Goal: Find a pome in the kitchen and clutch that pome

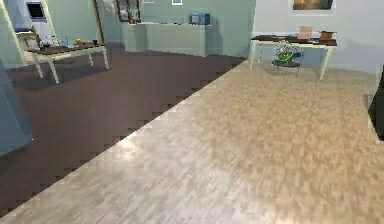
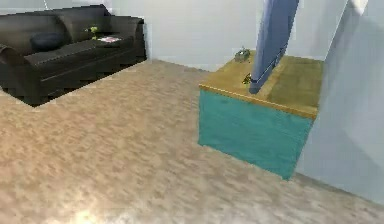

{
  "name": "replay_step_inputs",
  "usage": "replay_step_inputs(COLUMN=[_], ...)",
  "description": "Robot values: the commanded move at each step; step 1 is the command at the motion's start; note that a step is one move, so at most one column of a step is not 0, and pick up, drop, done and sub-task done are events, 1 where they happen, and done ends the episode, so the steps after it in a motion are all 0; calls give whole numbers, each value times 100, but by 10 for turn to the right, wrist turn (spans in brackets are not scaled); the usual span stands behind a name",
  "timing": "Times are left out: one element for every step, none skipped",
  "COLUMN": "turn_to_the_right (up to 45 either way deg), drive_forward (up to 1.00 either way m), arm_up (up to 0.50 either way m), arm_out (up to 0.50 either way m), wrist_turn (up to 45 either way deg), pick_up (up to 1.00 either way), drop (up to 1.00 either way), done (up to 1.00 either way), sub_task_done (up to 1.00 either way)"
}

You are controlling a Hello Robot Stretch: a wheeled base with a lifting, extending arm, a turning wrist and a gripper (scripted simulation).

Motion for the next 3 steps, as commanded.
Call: replay_step_inputs(turn_to_the_right=[-270,0,-30], drive_forward=[0,100,0], arm_up=[0,0,0], arm_out=[0,0,0], wrist_turn=[0,0,0], pick_up=[0,0,0], drop=[0,0,0], done=[0,0,0], sub_task_done=[0,0,0])
